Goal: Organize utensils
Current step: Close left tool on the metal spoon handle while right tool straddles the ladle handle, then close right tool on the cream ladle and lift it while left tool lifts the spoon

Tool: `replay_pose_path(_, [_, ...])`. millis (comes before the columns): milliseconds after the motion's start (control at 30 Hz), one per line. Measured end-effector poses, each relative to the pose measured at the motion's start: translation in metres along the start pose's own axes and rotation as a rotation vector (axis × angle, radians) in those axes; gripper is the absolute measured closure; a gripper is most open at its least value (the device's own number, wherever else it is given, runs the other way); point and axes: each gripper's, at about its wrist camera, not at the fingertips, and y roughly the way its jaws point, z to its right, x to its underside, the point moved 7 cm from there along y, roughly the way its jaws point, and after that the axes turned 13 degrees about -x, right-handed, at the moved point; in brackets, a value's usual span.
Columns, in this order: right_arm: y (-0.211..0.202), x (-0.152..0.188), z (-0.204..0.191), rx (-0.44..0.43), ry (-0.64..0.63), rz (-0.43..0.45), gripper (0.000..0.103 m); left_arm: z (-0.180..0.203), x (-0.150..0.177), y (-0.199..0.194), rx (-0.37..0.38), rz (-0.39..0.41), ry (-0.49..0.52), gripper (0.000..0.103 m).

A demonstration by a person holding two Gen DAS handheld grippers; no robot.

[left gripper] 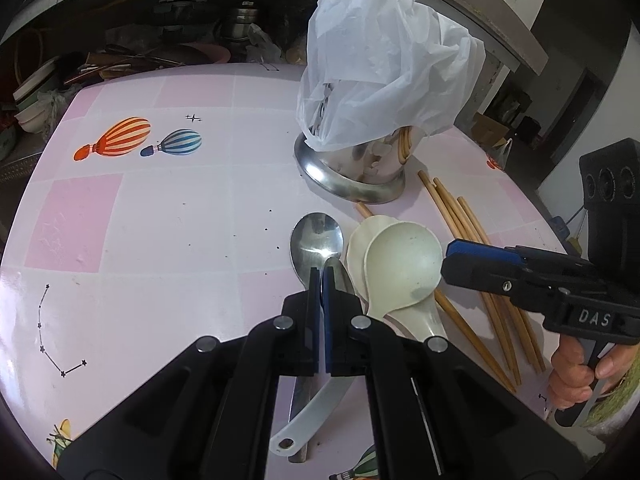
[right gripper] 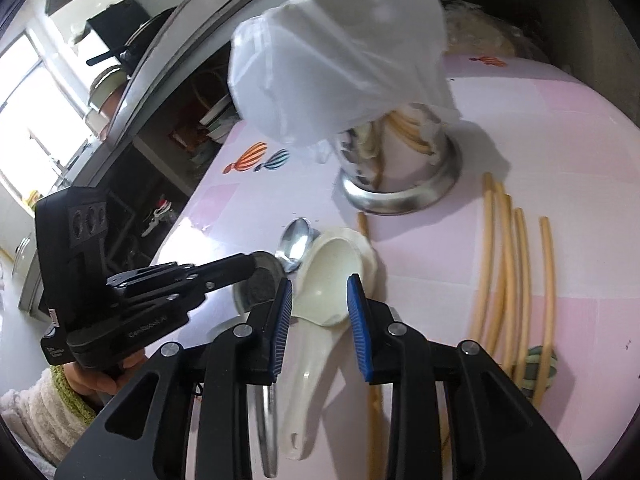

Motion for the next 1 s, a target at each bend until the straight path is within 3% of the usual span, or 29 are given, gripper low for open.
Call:
replay_pose_path(267, [0.004, -0.003, 0.011, 0.099, 0.005, 0.007, 0.074, 0.0, 0.0, 0.0, 0.004, 0.001, -0.002, 0.102])
replay_pose_path(500, [0.009, -0.005, -0.001, 0.053, -0.025, 0.006, 0.075, 0.0, -0.001, 0.001, 0.006, 0.001, 0.0, 0.102])
replay_pose_path(633, [0.01, -0.006, -0.005, 0.032, -0.037, 0.011, 0.082, 0.0, -0.001, 0.001, 0.005, 0.001, 0.001, 0.102])
replay_pose_path(1000, [0.025, -0.005, 0.007, 0.041, 0.014, -0.024, 0.083, 0.0, -0.001, 0.001, 0.004, 0.001, 0.001, 0.102])
